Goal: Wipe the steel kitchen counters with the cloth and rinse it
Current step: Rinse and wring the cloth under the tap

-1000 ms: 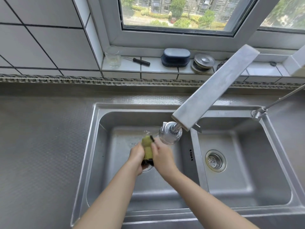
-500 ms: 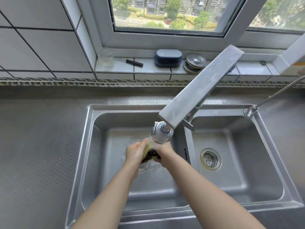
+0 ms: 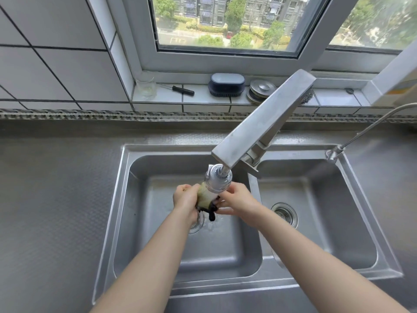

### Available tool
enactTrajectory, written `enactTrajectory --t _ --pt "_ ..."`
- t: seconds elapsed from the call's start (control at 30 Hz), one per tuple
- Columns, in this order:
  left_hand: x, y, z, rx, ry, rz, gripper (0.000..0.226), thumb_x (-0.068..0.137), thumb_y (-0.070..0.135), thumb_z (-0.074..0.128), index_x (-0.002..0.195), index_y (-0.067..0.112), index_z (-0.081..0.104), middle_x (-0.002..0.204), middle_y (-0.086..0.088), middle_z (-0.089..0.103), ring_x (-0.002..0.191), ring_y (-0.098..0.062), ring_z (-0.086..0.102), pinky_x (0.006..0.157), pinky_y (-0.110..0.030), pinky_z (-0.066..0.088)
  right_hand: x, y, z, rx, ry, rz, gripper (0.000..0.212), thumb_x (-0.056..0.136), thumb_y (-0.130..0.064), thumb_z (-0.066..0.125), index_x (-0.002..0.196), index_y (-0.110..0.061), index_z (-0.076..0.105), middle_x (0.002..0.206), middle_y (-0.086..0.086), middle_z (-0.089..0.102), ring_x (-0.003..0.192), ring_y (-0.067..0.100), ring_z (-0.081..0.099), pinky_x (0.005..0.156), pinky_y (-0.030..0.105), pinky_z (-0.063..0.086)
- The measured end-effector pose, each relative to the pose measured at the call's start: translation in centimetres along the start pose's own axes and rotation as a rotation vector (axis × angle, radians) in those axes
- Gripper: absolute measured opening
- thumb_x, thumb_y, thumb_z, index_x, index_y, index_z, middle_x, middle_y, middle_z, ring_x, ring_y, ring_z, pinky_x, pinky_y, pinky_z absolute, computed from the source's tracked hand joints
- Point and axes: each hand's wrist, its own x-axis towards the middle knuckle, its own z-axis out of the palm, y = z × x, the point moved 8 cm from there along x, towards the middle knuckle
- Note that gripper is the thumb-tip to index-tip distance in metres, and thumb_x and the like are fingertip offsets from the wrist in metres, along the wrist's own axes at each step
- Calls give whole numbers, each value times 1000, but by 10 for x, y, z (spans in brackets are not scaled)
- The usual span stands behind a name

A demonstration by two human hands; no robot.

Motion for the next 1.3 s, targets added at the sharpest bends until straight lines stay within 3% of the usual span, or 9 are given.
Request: enactTrajectory --t 0.17,0.3,0.5,0.6,0.73,0.83,0.93,1.17,1.3 --pt "-5 1 11 -17 -47 6 28 76 -13 55 102 -9 64 83 -20 65 66 -26 58 59 -35 54 -1 -14 -31 -91 85 -19 11 95 -10 54 91 -8 64 80 10 65 65 13 65 73 31 61" --pt "-7 -2 11 3 -50 -6 24 83 -5 59 106 -10 64 101 -31 68 87 -40 67 82 -62 53 4 -21 -56 -160 183 -42 16 94 -2 50 101 -2 64 85 11 64 74 18 63 79 35 61" --pt "-13 -6 4 45 -62 -5 30 89 9 66 111 -11 62 103 -28 68 83 -33 65 81 -51 55 12 -28 -92 -372 240 -79 25 88 -7 52 102 -14 71 89 -2 76 95 15 70 94 38 55" --pt "-18 -6 -1 57 -100 -2 28 87 7 66 107 -11 62 83 -21 68 64 -27 68 58 -39 58 12 -31 -104 -466 280 -86 31 87 -8 58 115 -11 70 99 -7 73 104 15 66 101 39 50" --pt "-26 -6 -1 98 -110 37 29 84 1 66 109 -12 60 70 -12 63 49 -18 62 43 -23 48 -5 -31 -58 -582 57 -110 56 81 -2 61 135 -13 51 122 5 63 110 21 60 96 35 51" --pt "-31 -8 2 85 -117 52 19 85 4 66 102 -4 62 71 -12 63 57 -21 60 49 -24 48 -26 -17 3 -658 -222 -177 76 73 -10 78 139 -14 40 131 7 52 120 20 53 102 36 47" --pt "-39 -11 4 -15 -148 2 14 93 10 59 94 -2 64 79 -18 63 66 -28 60 61 -31 48 -32 2 29 -736 -199 -153 88 70 -16 83 142 -12 31 132 10 45 122 23 50 101 40 47" --pt "-45 -7 -15 -342 -277 -54 38 103 22 39 74 2 53 106 -24 65 89 -25 65 75 -36 50 -36 -2 31 -675 40 -266 30 73 -4 67 101 -11 59 96 10 66 87 31 67 65 36 54" --pt "-45 -9 -34 -130 -288 -29 30 96 27 55 101 -2 63 101 -22 67 79 -25 69 73 -37 53 -51 -32 44 -741 17 -647 23 73 -3 69 80 -15 50 94 7 50 82 24 50 65 28 36"
